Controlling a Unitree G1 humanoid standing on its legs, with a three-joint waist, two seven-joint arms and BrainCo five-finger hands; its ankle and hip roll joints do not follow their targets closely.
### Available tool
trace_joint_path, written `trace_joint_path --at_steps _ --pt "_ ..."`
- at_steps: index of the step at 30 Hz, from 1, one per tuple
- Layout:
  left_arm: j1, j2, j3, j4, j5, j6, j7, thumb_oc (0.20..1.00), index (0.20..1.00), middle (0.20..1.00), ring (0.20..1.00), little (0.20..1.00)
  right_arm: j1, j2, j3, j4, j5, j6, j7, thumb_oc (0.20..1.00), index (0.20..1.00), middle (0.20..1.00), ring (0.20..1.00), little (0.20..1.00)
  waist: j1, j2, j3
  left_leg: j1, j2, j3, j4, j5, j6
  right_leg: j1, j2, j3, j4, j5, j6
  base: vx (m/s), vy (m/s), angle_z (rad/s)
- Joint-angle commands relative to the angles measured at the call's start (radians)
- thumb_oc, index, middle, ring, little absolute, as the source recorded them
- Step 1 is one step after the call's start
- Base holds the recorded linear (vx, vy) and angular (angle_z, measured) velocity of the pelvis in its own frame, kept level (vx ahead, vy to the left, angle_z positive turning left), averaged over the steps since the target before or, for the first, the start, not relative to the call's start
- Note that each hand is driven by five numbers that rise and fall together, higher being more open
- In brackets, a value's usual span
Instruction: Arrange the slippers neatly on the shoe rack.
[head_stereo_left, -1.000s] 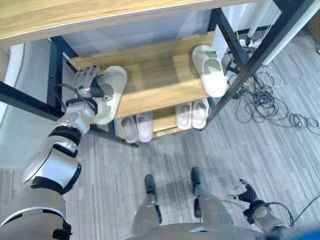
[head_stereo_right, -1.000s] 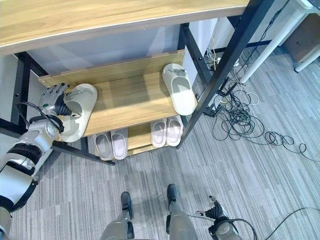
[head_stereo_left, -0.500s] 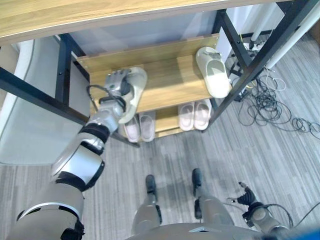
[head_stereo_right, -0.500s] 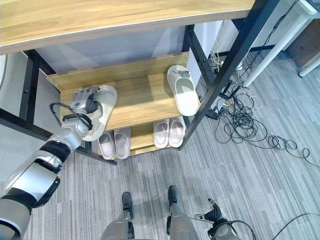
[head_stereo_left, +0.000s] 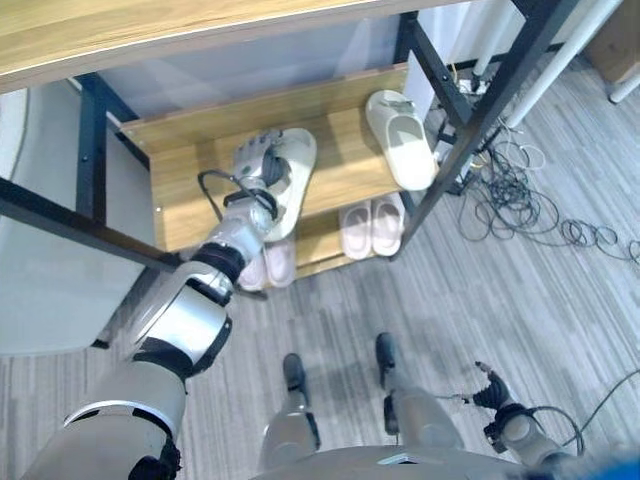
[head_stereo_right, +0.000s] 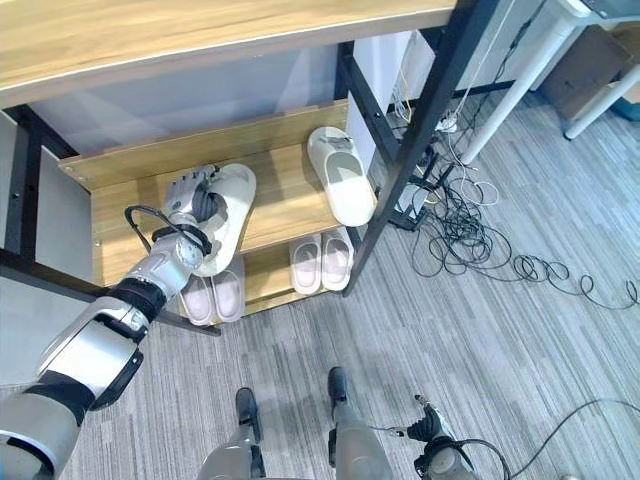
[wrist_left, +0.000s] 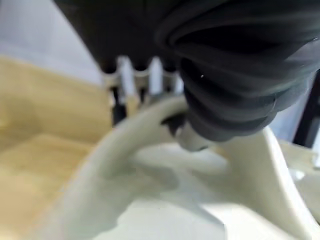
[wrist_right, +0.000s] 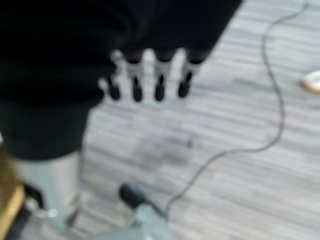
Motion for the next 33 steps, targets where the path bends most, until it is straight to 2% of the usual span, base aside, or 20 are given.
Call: trace_joint_path --at_steps 1,6,11,17,23,24,26,33 --pt "-0.174 0.008 0.003 0.048 0.0 -0.012 0.034 0.2 0.2 0.2 0.2 0.2 -0.031 -0.088 0.006 -0.025 0.002 -0.006 -0.015 1.0 1.0 1.0 1.0 1.0 -0.009 0.047 0.087 -0.036 0.01 -0.031 0.014 -0.013 -0.003 -0.091 -0.023 -0.007 0.174 -0.143 0.058 0.01 -0.025 -0.2" --pt "-0.239 0.026 -0.018 0.064 -0.002 -0.006 0.046 0.2 0.2 0.2 0.2 0.2 -0.04 -0.096 -0.008 -0.013 0.033 -0.014 -0.015 1.0 1.0 1.0 1.0 1.0 -0.025 0.055 0.09 -0.04 0.016 -0.01 0.014 -0.012 -0.005 -0.116 -0.016 0.015 0.183 -0.137 0.061 0.01 -0.023 -0.17" --pt "-0.259 0.009 -0.02 0.093 -0.001 0.003 0.042 0.2 0.2 0.2 0.2 0.2 -0.036 -0.089 -0.019 0.011 0.058 -0.02 -0.013 1.0 1.0 1.0 1.0 1.0 -0.037 0.059 0.094 -0.036 0.021 0.004 0.014 -0.015 -0.006 -0.127 -0.011 0.028 0.185 -0.139 0.059 0.01 -0.01 -0.15" --pt "-0.309 0.011 -0.008 0.183 -0.065 0.005 0.037 0.2 0.2 0.2 0.2 0.2 -0.033 -0.072 -0.01 0.034 0.075 -0.017 -0.009 1.0 1.0 1.0 1.0 1.0 -0.06 0.062 0.098 -0.038 0.022 0.015 0.014 -0.014 -0.01 -0.143 -0.006 0.037 0.186 -0.135 0.057 0.02 -0.024 -0.07" --pt "-0.342 0.032 -0.079 0.174 0.074 0.047 0.063 0.2 0.2 0.2 0.2 0.2 -0.025 -0.059 -0.002 0.044 0.071 -0.026 -0.016 1.0 1.0 1.0 1.0 1.0 -0.06 0.053 0.092 -0.039 0.027 0.018 0.014 -0.017 -0.01 -0.152 -0.001 0.046 0.184 -0.134 0.054 0.01 -0.029 -0.04" --pt "-0.34 0.033 -0.076 0.173 0.075 0.048 0.066 0.529 0.529 0.529 0.529 0.529 -0.021 -0.056 0.001 0.04 0.069 -0.026 -0.018 1.0 1.0 1.0 1.0 1.0 -0.06 0.051 0.092 -0.039 0.027 0.019 0.014 -0.018 -0.01 -0.153 0.0 0.046 0.184 -0.134 0.054 0.0 0.0 0.0" --pt "-0.336 0.034 -0.069 0.165 0.065 0.046 0.067 1.0 1.0 1.0 1.0 1.0 -0.005 -0.051 0.005 0.025 0.064 -0.027 -0.017 1.0 1.0 1.0 1.0 1.0 -0.06 0.046 0.093 -0.036 0.029 0.019 0.014 -0.017 -0.01 -0.148 0.001 0.046 0.182 -0.135 0.052 0.0 -0.015 -0.01" --pt "-0.332 0.015 -0.035 0.153 0.039 0.05 0.087 1.0 1.0 1.0 1.0 1.0 0.014 -0.049 0.013 -0.001 0.061 -0.032 -0.012 1.0 1.0 1.0 1.0 1.0 -0.056 0.042 0.089 -0.033 0.031 0.011 0.014 -0.017 -0.008 -0.137 0.004 0.035 0.181 -0.143 0.046 0.0 -0.005 0.0"
